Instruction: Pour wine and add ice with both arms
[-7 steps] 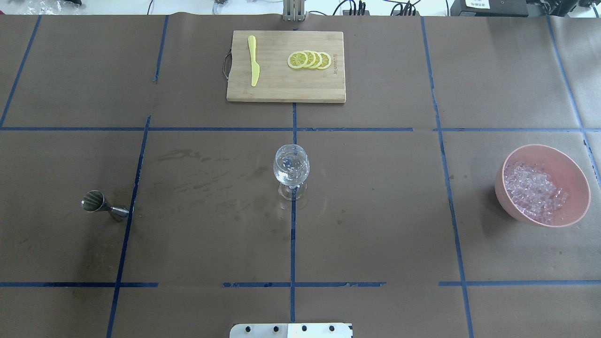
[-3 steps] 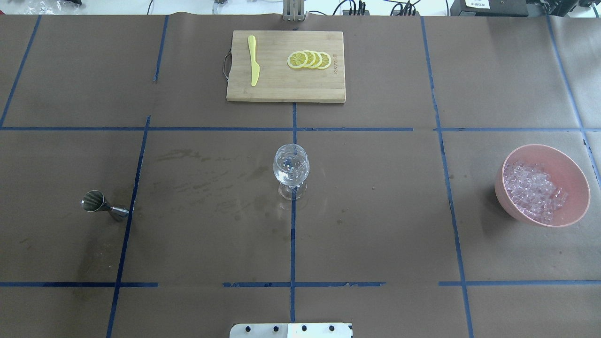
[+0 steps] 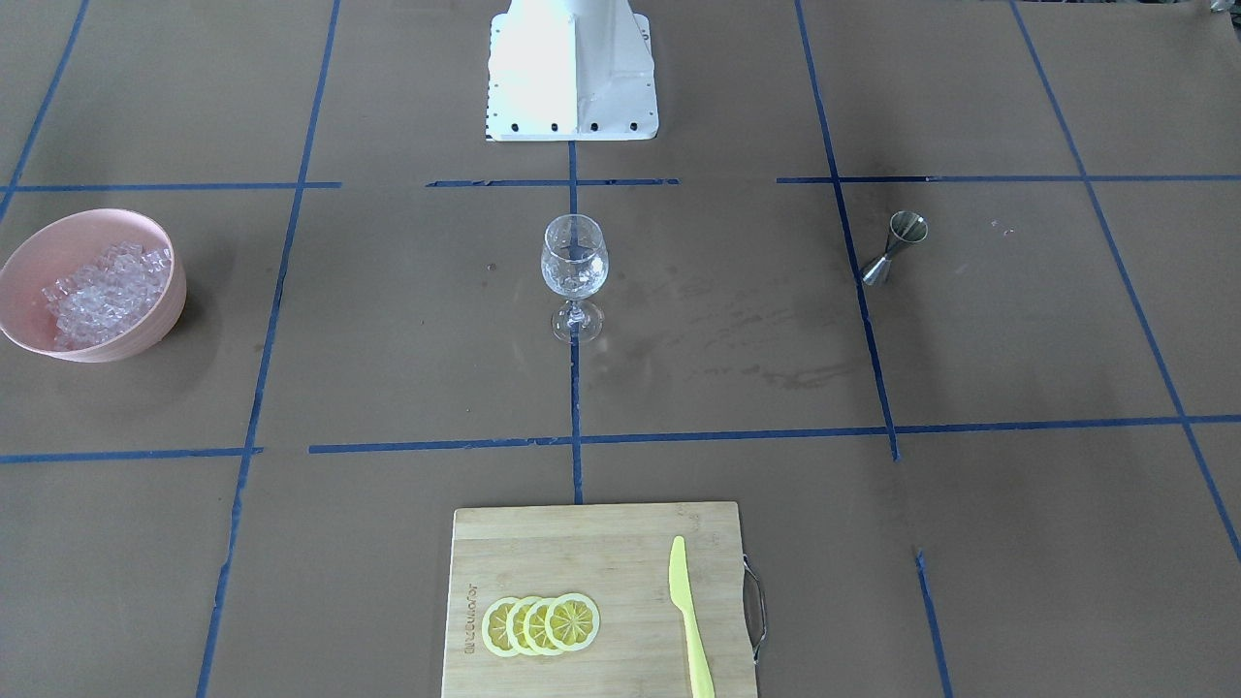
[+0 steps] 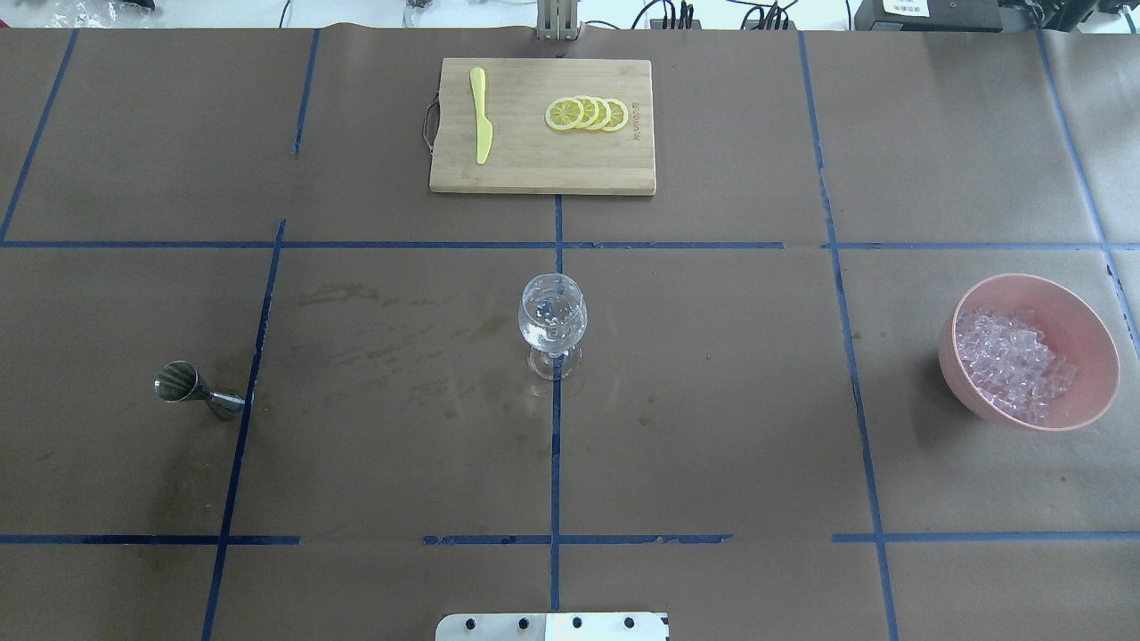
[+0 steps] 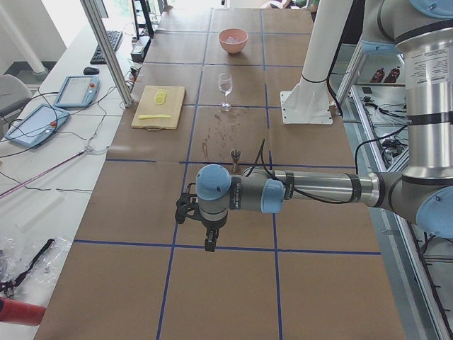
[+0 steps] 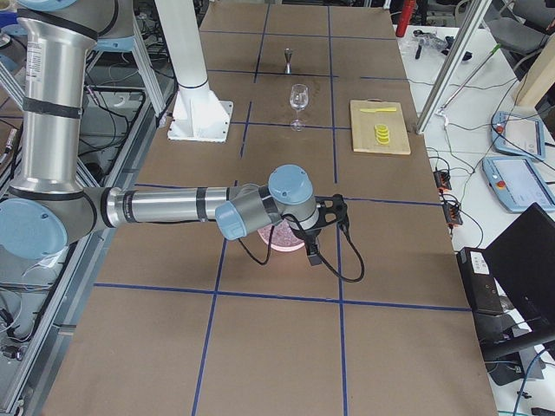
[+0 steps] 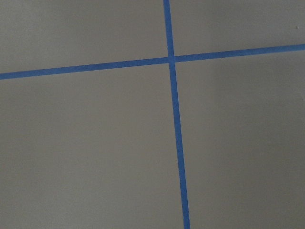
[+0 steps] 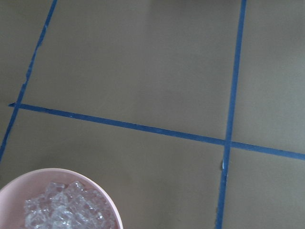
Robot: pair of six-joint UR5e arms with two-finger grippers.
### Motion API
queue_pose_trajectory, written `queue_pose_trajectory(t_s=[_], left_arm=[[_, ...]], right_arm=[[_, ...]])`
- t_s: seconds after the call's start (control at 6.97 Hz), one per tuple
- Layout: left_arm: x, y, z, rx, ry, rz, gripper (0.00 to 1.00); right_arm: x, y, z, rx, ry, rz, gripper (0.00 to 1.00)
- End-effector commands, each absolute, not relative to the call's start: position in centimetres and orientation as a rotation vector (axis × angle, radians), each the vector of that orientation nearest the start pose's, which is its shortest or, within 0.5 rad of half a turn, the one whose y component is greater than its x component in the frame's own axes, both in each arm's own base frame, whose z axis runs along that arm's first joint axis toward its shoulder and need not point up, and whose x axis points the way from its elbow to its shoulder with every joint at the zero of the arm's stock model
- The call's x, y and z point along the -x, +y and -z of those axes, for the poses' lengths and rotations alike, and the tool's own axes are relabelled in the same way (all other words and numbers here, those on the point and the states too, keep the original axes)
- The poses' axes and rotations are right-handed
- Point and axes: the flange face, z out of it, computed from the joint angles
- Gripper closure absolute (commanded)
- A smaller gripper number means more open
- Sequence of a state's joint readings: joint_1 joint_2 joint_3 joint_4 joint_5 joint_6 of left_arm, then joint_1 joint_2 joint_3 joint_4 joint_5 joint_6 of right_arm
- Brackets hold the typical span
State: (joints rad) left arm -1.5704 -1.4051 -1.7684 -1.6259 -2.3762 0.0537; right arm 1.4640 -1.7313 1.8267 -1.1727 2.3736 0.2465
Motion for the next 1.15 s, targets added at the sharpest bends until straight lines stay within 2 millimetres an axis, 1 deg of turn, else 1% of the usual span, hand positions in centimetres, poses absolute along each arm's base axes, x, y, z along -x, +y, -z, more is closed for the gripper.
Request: queue_pose_trajectory(t_s=[0.0, 0.14, 0.29, 0.43, 0.57, 0.72, 1.0], left_arm=[[6.1, -43.1, -62.2, -0.12, 0.803, -0.093, 0.0], [6.1, -43.3, -61.9, -0.129, 0.802, -0.097, 0.0], [6.1, -43.4, -61.7, -0.153, 0.801, -0.105, 0.0], [6.1, -43.5, -61.6, -0.162, 0.8, -0.109, 0.0], [6.1, -43.5, -61.6, -0.165, 0.8, -0.11, 0.0], [6.1, -43.5, -61.5, -0.166, 0.8, -0.111, 0.0], [6.1, -43.5, -61.5, -0.167, 0.801, -0.112, 0.0]], right_arm=[[5.0, -44.2, -53.2, -0.356, -0.894, 0.12, 0.0], [7.3, -42.8, -53.1, -0.36, -0.931, 0.095, 0.0], [9.5, -41.0, -54.3, -0.411, -0.889, 0.134, 0.0], [10.4, -40.4, -54.5, -0.426, -0.88, 0.158, 0.0], [12.4, -39.9, -54.6, -0.413, -0.881, 0.199, 0.0], [13.9, -39.5, -54.9, -0.413, -0.856, 0.222, 0.0], [16.7, -38.3, -56.1, -0.426, -0.777, 0.267, 0.01]])
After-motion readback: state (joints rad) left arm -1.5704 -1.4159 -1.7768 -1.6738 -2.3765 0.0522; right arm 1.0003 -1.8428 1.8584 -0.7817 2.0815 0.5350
